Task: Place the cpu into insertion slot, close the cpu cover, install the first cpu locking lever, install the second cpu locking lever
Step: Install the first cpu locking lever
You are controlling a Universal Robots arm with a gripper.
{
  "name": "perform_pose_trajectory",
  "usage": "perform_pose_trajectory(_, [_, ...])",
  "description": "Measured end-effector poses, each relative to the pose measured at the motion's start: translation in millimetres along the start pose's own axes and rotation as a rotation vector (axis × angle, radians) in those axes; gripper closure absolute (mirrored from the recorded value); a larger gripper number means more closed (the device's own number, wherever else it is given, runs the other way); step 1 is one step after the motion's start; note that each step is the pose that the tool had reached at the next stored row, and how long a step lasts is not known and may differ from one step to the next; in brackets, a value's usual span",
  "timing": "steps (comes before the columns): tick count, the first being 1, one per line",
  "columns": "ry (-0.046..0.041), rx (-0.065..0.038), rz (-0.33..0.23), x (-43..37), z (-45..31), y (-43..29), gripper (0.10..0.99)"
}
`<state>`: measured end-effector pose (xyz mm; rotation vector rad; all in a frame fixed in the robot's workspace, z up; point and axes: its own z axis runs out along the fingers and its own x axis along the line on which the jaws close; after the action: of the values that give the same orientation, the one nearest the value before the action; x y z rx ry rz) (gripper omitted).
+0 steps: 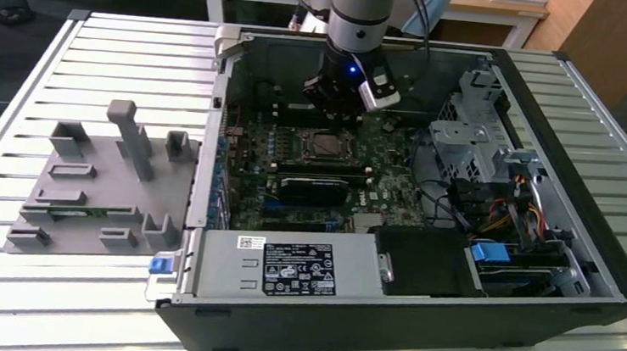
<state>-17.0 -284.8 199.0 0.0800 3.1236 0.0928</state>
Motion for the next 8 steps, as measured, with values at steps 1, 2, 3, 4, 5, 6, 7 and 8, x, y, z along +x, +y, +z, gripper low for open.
perform_pose_trajectory(1, [-0.0001, 0.0, 0.0, 0.0, -0.4, 0.0, 0.98])
perform_pose_trajectory(2, [-0.0001, 0.0, 0.0, 0.0, -1.0, 0.1, 0.98])
perform_pose_trajectory(3, [0.0, 0.0, 0.0, 0.0, -1.5, 0.1, 0.98])
perform_pose_trajectory(4, [-0.0001, 0.0, 0.0, 0.0, -1.6, 0.2, 0.98])
perform_pose_trajectory(5, [-0.0002, -0.001, 0.0, -0.1, -1.7, 0.2, 0.98])
perform_pose_trajectory(6, [-0.0002, 0.0, 0.0, 0.0, -1.7, 0.2, 0.98])
perform_pose_trajectory(7, [-0.0001, 0.0, 0.0, 0.0, -1.8, 0.2, 0.98])
perform_pose_trajectory(8, [-0.0001, 0.0, 0.0, 0.0, -1.9, 0.1, 0.98])
